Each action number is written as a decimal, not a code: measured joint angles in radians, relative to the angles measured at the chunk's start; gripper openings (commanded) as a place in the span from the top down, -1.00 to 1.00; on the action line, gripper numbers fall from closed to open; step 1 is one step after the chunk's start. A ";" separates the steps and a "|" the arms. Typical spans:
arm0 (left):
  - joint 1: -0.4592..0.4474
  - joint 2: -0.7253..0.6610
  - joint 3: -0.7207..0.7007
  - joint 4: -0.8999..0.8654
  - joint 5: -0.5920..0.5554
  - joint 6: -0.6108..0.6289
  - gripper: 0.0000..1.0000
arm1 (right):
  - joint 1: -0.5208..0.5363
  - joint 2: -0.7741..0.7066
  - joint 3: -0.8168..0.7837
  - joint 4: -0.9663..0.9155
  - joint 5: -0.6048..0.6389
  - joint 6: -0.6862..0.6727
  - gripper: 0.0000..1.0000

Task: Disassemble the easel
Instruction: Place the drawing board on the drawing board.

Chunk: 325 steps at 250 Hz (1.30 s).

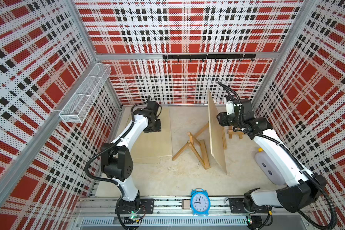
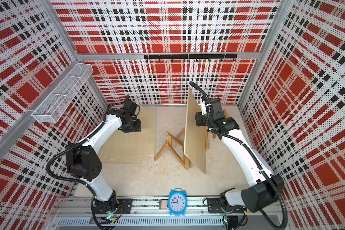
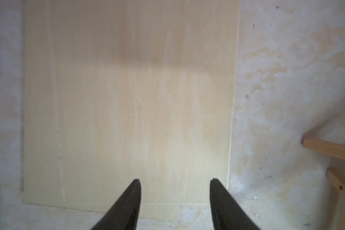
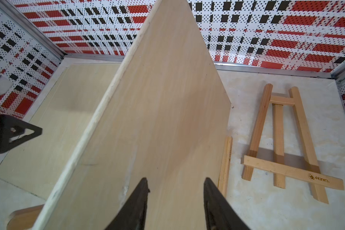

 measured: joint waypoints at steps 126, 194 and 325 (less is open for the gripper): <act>-0.209 0.420 0.290 0.137 -0.080 -0.165 -0.17 | -0.034 0.008 0.018 -0.024 -0.111 -0.047 0.03; -0.215 0.530 0.465 0.027 -0.235 -0.137 -0.16 | -0.084 0.004 0.015 -0.035 -0.147 -0.056 0.03; -0.171 0.606 0.471 -0.029 -0.291 -0.097 -0.15 | -0.116 -0.014 -0.016 -0.024 -0.189 -0.063 0.03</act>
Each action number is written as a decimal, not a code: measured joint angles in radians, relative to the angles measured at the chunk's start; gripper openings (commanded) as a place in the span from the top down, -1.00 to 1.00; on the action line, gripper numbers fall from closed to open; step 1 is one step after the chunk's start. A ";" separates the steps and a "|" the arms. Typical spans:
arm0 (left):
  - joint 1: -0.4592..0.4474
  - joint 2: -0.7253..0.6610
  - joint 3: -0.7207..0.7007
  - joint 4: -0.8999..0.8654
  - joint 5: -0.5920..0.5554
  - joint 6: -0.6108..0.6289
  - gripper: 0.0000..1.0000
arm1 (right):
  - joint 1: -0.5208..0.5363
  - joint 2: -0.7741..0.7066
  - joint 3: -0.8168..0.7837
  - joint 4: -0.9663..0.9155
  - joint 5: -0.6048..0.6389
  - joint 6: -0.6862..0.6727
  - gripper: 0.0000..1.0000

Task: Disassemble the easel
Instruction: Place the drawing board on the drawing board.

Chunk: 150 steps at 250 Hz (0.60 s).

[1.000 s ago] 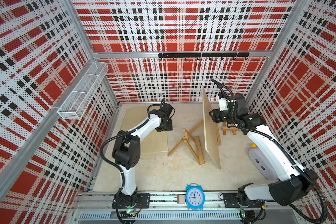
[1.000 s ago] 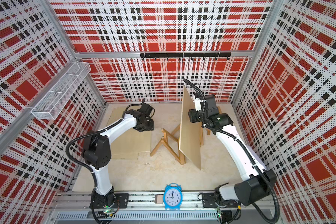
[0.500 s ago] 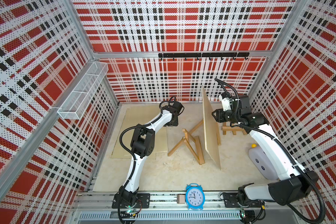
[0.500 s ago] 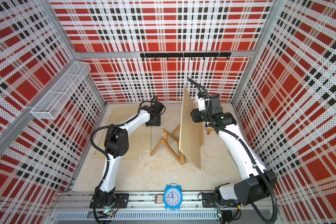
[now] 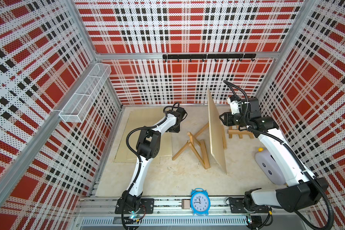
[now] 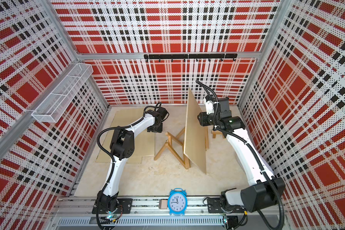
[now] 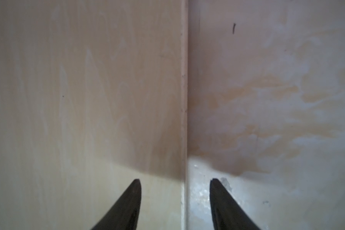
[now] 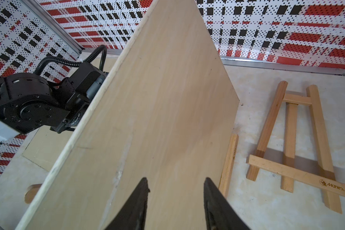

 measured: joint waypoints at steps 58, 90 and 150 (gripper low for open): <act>0.033 -0.039 -0.109 0.040 -0.002 0.014 -0.14 | -0.002 -0.021 -0.034 0.010 -0.002 0.004 0.03; 0.044 -0.089 -0.196 0.071 -0.003 0.018 -0.13 | -0.002 -0.026 -0.041 0.021 -0.011 0.018 0.03; 0.070 -0.151 -0.299 0.081 -0.005 0.021 -0.11 | -0.003 -0.026 -0.055 0.045 -0.033 0.038 0.04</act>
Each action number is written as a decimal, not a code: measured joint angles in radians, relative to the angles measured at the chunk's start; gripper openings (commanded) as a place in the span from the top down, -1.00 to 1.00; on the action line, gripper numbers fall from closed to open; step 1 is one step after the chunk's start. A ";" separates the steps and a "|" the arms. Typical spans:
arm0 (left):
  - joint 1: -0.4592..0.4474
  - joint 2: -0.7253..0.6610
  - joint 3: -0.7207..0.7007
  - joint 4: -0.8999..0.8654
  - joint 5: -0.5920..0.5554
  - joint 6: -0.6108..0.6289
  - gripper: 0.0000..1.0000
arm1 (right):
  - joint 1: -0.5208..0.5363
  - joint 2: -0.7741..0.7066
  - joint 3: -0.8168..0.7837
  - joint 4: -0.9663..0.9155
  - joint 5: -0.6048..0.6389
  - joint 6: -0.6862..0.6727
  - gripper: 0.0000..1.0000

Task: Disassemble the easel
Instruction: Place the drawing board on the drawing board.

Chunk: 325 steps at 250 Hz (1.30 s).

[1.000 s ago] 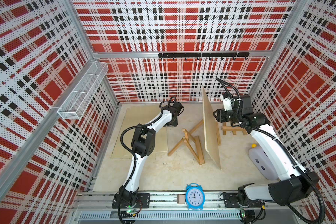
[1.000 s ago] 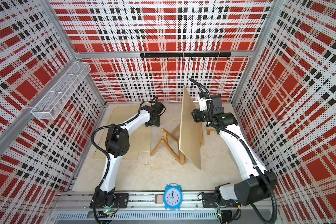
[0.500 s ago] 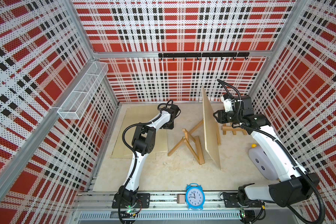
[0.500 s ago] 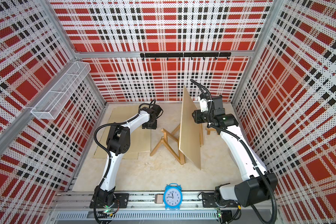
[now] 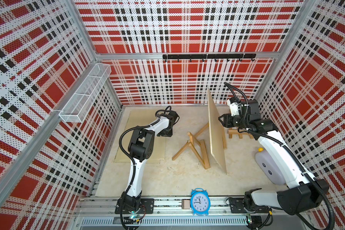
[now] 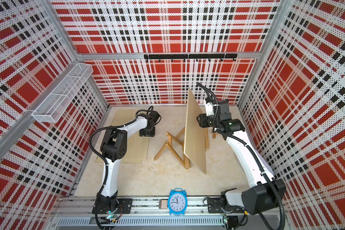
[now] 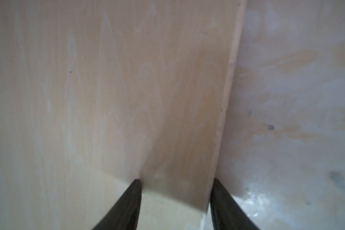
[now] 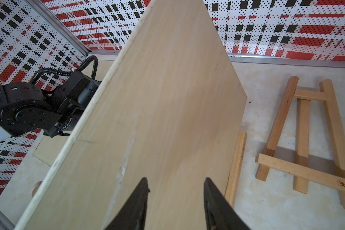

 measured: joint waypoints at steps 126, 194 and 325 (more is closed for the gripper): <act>0.007 -0.065 -0.098 -0.002 -0.002 0.012 -0.09 | 0.000 -0.023 -0.032 0.021 -0.007 0.008 0.04; 0.008 -0.080 -0.120 0.004 0.003 0.018 -0.07 | 0.000 -0.029 -0.047 0.030 -0.008 0.015 0.04; 0.012 -0.169 -0.182 -0.009 0.018 0.018 -0.09 | 0.000 -0.046 -0.065 0.043 -0.008 0.029 0.04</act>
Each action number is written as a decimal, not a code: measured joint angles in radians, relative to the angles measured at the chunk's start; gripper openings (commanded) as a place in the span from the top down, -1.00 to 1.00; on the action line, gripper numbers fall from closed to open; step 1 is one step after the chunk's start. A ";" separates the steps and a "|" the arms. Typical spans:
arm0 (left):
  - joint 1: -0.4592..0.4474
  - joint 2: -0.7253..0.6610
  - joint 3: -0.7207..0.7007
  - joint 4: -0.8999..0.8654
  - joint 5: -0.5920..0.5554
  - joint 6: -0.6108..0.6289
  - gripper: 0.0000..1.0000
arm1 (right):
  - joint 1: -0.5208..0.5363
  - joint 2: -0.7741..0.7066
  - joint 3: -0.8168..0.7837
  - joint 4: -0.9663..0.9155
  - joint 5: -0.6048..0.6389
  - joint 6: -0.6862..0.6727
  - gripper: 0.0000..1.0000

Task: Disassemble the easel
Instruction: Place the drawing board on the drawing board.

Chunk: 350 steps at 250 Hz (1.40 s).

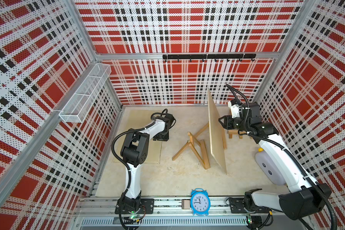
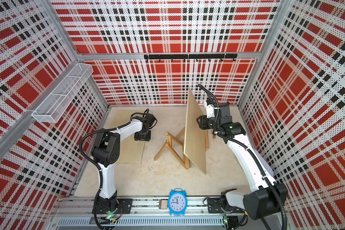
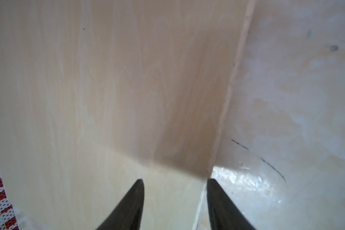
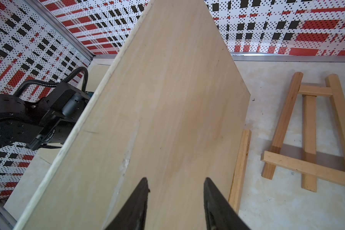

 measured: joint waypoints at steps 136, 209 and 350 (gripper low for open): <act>0.174 -0.166 0.132 0.001 0.227 -0.023 0.15 | 0.000 -0.018 -0.005 -0.003 0.000 0.000 0.05; 0.394 -0.284 -0.005 -0.003 0.220 0.005 0.14 | 0.017 -0.034 0.023 -0.043 0.021 -0.005 0.05; 0.891 -0.346 -0.338 0.135 0.478 0.101 0.09 | 0.022 -0.042 -0.014 -0.030 0.027 0.005 0.05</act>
